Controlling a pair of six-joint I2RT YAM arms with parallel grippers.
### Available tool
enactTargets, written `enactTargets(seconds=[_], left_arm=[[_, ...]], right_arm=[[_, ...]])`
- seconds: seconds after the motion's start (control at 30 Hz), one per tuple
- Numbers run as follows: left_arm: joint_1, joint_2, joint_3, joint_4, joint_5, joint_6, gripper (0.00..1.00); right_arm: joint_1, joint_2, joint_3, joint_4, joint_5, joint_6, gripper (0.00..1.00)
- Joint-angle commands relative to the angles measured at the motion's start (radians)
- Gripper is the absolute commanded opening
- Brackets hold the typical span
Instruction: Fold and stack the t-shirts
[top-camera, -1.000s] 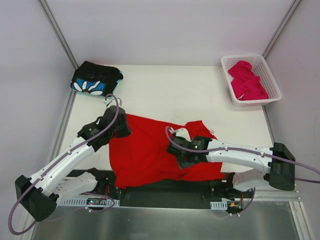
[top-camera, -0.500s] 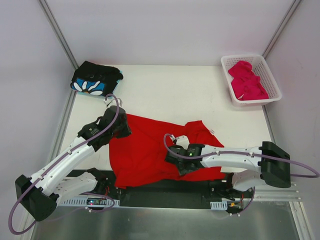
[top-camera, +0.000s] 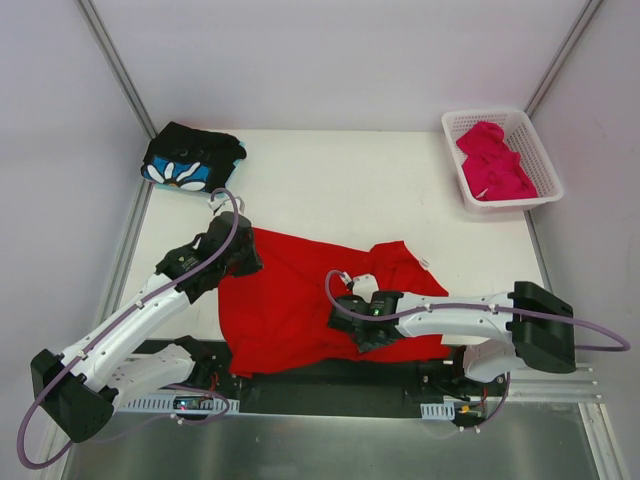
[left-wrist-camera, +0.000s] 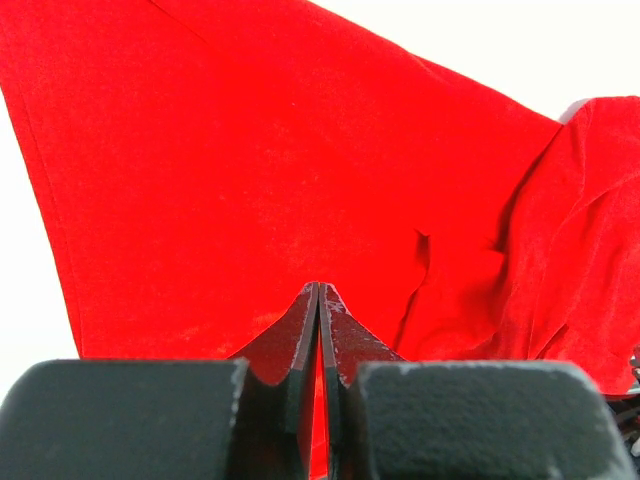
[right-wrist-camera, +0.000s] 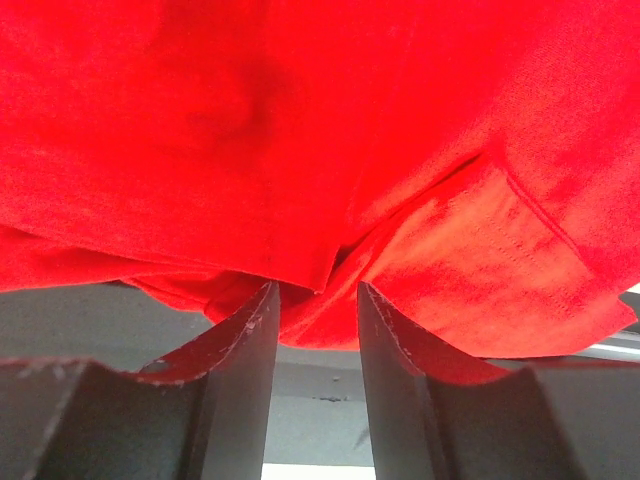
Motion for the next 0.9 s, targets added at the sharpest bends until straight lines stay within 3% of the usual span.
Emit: enactTargets(seconds=[0.0, 0.43, 0.63, 0.73, 0.87], left_arm=[[-0.011, 0.004, 0.002, 0.006, 0.003, 0.003, 0.02], [-0.011, 0.008, -0.001, 0.005, 0.008, 0.017, 0.01], [-0.011, 0.008, -0.004, 0.006, 0.01, 0.012, 0.01], [-0.011, 0.01, 0.0, 0.006, 0.011, 0.017, 0.02], [-0.011, 0.001, 0.008, 0.006, 0.006, 0.021, 0.01]], right_arm=[[0.008, 0.033, 0.008, -0.041, 0.043, 0.039, 0.39], [0.014, 0.098, 0.002, -0.012, 0.051, 0.064, 0.32], [0.012, 0.115, -0.005, 0.014, 0.059, 0.047, 0.16], [0.012, 0.138, 0.031, -0.004, 0.075, 0.027, 0.01], [0.012, 0.162, 0.104, -0.042, 0.095, -0.01, 0.01]])
